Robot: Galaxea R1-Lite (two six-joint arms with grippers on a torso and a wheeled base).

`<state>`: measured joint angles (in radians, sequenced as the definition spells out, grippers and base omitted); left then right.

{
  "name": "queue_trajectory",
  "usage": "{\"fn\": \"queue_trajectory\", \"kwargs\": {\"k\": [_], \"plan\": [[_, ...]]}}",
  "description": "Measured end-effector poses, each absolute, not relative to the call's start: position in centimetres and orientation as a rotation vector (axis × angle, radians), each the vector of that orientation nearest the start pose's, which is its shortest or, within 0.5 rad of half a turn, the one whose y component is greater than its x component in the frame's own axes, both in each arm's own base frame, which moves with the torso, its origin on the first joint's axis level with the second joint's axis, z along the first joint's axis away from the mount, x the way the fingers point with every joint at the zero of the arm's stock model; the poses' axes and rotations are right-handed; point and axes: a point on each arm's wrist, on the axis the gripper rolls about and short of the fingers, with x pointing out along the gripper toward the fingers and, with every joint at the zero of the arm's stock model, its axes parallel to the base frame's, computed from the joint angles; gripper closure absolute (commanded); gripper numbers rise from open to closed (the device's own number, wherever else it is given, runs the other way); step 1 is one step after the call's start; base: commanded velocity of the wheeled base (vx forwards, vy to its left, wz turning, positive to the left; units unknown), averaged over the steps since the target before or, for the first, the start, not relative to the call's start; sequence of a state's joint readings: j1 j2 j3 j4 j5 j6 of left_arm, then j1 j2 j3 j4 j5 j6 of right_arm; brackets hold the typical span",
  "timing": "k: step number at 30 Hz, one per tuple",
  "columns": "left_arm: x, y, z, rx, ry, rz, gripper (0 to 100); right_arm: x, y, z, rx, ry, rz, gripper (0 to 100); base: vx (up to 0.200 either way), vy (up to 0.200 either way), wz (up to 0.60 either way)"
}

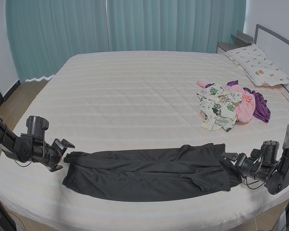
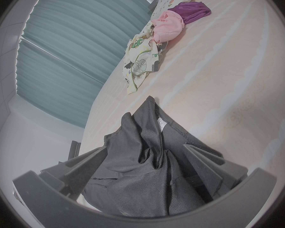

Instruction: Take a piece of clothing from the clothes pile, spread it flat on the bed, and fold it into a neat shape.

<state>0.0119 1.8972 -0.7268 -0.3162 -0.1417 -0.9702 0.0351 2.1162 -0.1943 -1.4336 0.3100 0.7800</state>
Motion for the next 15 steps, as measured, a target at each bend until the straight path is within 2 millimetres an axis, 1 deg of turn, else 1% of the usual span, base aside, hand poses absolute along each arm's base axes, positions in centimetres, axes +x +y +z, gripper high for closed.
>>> {"fn": "queue_trajectory", "kwargs": {"k": [4, 5, 9, 15], "plan": [[30.8, -0.3, 7.0, -0.971, 0.851, 0.318, 0, 25.3, 1.6, 2.3, 0.829, 0.586, 0.131, 0, 0.000, 0.000, 0.00], [30.9, -0.3, 6.8, -0.973, 0.854, 0.326, 100, 25.1, 1.6, 2.5, 0.832, 0.586, 0.131, 0, 0.000, 0.000, 0.00], [31.4, -0.6, 6.4, -0.980, 0.852, 0.352, 100, 24.4, 2.1, 3.0, 0.849, 0.592, 0.145, 0, 0.000, 0.000, 0.00], [31.8, -0.7, 6.4, -1.003, 0.824, 0.379, 100, 23.7, 3.2, 3.8, 0.898, 0.598, 0.155, 0, 0.000, 0.000, 0.00]]}}
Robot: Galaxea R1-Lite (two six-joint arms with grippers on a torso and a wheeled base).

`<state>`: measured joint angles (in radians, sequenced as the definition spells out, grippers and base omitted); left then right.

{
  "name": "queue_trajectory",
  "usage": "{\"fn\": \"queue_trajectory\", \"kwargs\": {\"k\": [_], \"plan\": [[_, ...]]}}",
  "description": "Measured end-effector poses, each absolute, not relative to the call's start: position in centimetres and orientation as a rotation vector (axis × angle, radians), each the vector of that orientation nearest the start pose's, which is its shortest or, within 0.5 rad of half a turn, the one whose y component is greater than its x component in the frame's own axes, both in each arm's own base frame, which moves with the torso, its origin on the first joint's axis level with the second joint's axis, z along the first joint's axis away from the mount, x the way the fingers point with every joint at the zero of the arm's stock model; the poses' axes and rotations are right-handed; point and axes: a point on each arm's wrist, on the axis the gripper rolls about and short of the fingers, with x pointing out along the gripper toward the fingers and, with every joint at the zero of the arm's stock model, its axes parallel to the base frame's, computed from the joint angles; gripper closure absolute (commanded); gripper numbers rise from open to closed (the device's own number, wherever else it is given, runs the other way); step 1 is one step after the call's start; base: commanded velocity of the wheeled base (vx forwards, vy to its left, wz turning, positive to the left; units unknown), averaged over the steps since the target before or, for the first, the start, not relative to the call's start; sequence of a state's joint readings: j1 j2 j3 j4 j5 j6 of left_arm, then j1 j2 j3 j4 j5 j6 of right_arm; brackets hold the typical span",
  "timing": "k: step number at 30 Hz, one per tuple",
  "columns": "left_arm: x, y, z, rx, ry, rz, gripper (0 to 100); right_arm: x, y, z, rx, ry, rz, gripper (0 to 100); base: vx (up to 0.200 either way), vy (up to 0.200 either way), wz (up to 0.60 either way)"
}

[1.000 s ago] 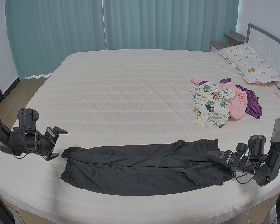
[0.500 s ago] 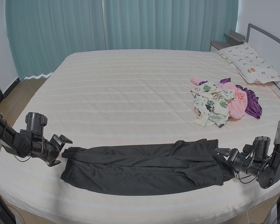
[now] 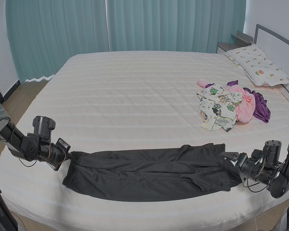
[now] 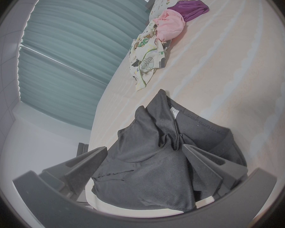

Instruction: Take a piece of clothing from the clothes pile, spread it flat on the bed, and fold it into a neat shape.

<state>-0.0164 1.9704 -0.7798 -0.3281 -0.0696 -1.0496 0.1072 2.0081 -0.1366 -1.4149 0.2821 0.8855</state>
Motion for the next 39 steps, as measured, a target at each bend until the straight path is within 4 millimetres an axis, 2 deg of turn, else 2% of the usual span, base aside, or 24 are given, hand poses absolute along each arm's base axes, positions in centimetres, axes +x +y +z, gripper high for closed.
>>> {"fn": "queue_trajectory", "kwargs": {"k": [5, 14, 19, 25, 34, 39], "plan": [[32.1, -0.7, 7.0, -1.036, 0.768, 0.377, 100, 23.7, 4.4, 3.7, 0.911, 0.595, 0.131, 0, 0.000, 0.000, 0.00], [32.3, -0.7, 7.7, -1.084, 0.704, 0.360, 100, 25.4, 6.1, 3.1, 0.979, 0.581, 0.098, 0, 0.000, 0.000, 0.00], [32.2, -0.6, 8.0, -1.109, 0.690, 0.362, 100, 25.7, 6.3, 2.7, 0.980, 0.589, 0.087, 0, 0.000, 0.000, 0.00], [32.2, -0.7, 8.8, -1.137, 0.657, 0.348, 100, 24.9, 6.3, 2.2, 0.967, 0.657, 0.049, 0, 0.000, 0.000, 0.00], [32.1, -1.0, 8.9, -1.138, 0.649, 0.334, 100, 24.2, 5.8, 3.3, 0.955, 0.735, -0.009, 0, 0.000, 0.000, 0.00], [32.1, -1.0, 8.9, -1.138, 0.650, 0.333, 100, 24.9, 5.8, 3.8, 0.964, 0.734, -0.016, 0, 0.000, 0.000, 0.00]]}}
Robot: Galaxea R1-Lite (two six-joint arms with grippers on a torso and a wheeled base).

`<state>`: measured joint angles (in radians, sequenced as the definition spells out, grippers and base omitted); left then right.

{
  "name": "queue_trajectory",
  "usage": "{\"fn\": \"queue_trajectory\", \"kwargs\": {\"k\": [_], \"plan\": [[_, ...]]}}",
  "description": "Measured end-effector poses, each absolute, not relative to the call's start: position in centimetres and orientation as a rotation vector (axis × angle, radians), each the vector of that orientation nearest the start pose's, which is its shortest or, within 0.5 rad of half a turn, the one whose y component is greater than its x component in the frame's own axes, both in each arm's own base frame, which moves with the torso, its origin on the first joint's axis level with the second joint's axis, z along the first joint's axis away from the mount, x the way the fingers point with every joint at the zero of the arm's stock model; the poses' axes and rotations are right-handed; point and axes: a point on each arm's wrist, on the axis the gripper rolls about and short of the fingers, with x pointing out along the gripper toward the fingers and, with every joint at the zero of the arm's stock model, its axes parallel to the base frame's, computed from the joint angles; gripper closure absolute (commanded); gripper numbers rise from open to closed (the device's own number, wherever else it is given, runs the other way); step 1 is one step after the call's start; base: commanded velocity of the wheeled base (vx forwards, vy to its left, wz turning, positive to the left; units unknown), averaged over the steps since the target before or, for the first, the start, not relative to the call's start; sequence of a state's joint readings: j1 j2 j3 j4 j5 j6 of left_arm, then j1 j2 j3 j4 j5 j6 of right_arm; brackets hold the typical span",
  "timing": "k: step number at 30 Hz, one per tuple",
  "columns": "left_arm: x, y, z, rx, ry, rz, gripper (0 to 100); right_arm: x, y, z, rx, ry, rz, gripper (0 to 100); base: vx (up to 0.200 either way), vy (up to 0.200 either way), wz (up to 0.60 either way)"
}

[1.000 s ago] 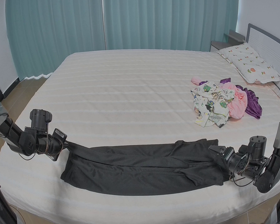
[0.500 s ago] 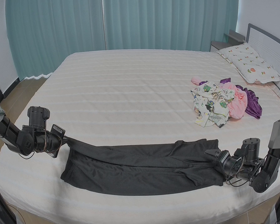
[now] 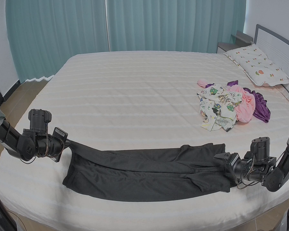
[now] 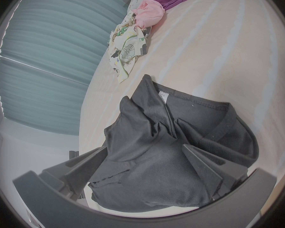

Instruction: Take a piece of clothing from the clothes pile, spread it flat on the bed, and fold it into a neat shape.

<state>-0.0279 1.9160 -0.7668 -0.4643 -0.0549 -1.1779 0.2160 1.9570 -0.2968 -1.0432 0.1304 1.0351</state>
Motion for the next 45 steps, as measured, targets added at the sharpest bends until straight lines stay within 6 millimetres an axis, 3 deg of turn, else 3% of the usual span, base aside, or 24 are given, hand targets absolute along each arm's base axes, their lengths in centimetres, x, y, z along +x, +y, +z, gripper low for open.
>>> {"fn": "queue_trajectory", "kwargs": {"k": [15, 16, 29, 37, 45], "plan": [[32.1, -1.0, 8.9, -1.137, 0.652, 0.333, 100, 26.6, 5.6, 3.0, 0.998, 0.726, -0.038, 0, 0.000, 0.000, 0.00], [32.1, -1.1, 8.9, -1.137, 0.652, 0.333, 100, 26.8, 5.7, 3.0, 1.010, 0.723, -0.039, 100, 0.000, 0.000, 0.00], [32.1, -1.0, 8.9, -1.136, 0.652, 0.333, 100, 26.9, 5.9, 3.2, 1.008, 0.698, -0.029, 100, 0.000, 0.000, 0.00], [32.2, -1.0, 9.1, -1.133, 0.644, 0.327, 100, 27.0, 5.7, 4.3, 1.017, 0.658, -0.007, 100, 0.000, 0.000, 0.00], [33.7, -1.0, 11.1, -1.132, 0.559, 0.294, 100, 29.2, 5.6, 6.6, 1.037, 0.540, 0.044, 100, 0.000, 0.000, 0.00]]}}
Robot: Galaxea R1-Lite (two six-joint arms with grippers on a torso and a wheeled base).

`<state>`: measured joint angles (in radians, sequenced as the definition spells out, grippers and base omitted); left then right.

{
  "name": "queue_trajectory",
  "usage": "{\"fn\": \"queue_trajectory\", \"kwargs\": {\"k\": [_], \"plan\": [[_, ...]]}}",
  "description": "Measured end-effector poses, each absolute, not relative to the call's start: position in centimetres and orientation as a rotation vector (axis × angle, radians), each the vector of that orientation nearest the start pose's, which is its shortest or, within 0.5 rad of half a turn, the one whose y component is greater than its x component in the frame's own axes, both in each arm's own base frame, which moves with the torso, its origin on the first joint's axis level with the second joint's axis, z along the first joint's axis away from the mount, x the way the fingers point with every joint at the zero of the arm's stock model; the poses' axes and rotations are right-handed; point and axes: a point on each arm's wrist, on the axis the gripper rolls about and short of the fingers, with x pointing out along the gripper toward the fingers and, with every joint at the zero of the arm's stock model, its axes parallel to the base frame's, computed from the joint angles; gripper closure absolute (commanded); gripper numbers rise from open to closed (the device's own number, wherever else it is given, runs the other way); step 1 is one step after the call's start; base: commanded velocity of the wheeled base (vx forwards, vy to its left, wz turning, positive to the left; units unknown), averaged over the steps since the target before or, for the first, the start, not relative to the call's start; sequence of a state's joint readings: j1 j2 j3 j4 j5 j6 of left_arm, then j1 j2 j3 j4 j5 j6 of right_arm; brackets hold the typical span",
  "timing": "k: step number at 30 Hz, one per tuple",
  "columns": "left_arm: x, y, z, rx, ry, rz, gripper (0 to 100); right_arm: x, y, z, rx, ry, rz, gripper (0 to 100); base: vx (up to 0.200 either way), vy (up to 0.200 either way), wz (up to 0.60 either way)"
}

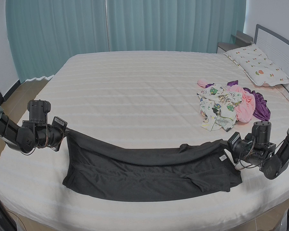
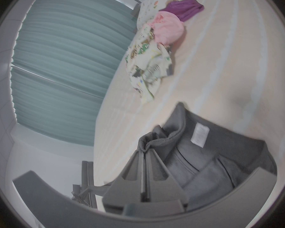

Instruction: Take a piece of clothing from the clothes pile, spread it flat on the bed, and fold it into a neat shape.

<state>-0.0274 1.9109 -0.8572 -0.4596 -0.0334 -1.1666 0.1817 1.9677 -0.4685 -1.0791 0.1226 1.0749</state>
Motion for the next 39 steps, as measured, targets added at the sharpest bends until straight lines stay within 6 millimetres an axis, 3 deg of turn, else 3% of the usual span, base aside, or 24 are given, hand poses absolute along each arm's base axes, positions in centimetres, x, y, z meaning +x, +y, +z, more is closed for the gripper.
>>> {"fn": "queue_trajectory", "kwargs": {"k": [6, 10, 15, 24, 32, 39], "plan": [[35.0, -0.8, 13.0, -1.140, 0.468, 0.271, 100, 31.2, 4.8, 9.3, 1.062, 0.355, 0.069, 100, 0.000, 0.000, 0.00], [35.2, -0.8, 13.4, -1.144, 0.441, 0.261, 100, 31.2, 4.6, 10.0, 1.066, 0.272, 0.104, 100, 0.000, 0.000, 0.00], [35.4, -0.8, 12.3, -1.138, 0.450, 0.275, 100, 30.0, 4.7, 7.8, 1.038, 0.315, 0.091, 100, 0.000, 0.000, 0.00], [34.1, -0.8, 8.3, -1.022, 0.530, 0.296, 100, 27.8, 4.6, 3.8, 0.956, 0.434, 0.064, 100, 0.000, 0.000, 0.00], [32.7, -1.0, 6.1, -0.970, 0.597, 0.310, 100, 25.6, 4.4, 1.9, 0.912, 0.514, 0.050, 100, 0.000, 0.000, 0.00], [31.9, -1.2, 5.0, -0.958, 0.647, 0.325, 100, 24.8, 4.3, 1.1, 0.906, 0.564, 0.026, 100, 0.000, 0.000, 0.00]]}}
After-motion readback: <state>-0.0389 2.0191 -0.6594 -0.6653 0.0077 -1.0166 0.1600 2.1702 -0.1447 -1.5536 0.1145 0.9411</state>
